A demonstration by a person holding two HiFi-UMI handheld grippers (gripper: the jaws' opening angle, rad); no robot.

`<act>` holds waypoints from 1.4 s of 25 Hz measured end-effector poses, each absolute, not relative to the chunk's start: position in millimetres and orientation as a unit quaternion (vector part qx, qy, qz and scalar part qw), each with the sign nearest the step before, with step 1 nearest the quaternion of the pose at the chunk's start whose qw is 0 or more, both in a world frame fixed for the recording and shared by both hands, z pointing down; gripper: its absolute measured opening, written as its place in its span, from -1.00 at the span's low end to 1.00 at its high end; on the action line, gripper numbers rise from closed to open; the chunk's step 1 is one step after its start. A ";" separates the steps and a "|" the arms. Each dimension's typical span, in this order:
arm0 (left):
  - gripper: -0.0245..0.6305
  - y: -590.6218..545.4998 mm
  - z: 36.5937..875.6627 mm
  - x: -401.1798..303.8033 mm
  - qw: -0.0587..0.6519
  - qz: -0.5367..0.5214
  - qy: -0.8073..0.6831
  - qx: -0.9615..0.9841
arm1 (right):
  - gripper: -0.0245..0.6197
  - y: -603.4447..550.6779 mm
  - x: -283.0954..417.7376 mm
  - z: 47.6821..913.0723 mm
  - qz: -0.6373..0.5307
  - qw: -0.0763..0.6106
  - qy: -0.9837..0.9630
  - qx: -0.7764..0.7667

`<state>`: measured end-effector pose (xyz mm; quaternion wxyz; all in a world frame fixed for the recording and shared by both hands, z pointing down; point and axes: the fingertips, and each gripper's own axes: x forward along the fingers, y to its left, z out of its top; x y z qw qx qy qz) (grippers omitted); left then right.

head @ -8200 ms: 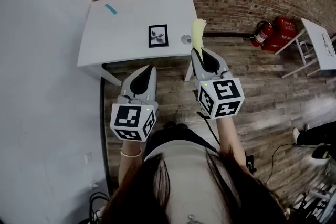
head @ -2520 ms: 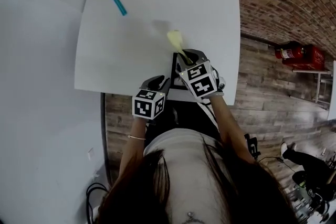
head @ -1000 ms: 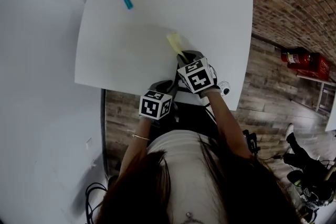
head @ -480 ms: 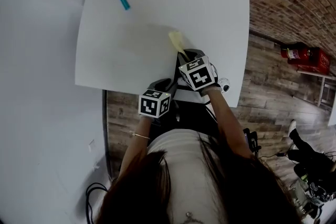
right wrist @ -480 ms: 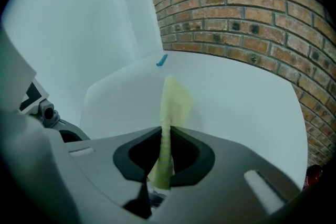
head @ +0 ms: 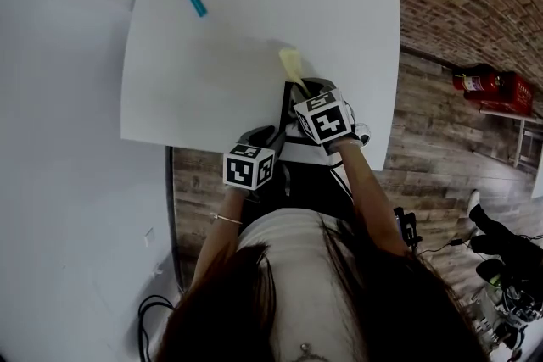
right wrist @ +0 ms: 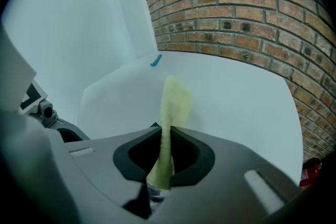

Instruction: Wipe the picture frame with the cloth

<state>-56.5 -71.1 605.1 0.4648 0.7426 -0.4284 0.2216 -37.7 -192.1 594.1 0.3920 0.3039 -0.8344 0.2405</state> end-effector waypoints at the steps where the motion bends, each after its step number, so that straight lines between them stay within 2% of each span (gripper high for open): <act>1: -0.58 -71.1 605.3 -56.9 0.464 0.221 -0.430 0.743 | -0.80 -192.2 -36.2 594.0 0.241 0.392 -0.833 0.306; 35: -0.57 -71.6 606.8 -57.7 0.461 0.219 -0.439 0.739 | -0.80 -195.7 14.7 595.4 0.258 0.384 -0.813 0.354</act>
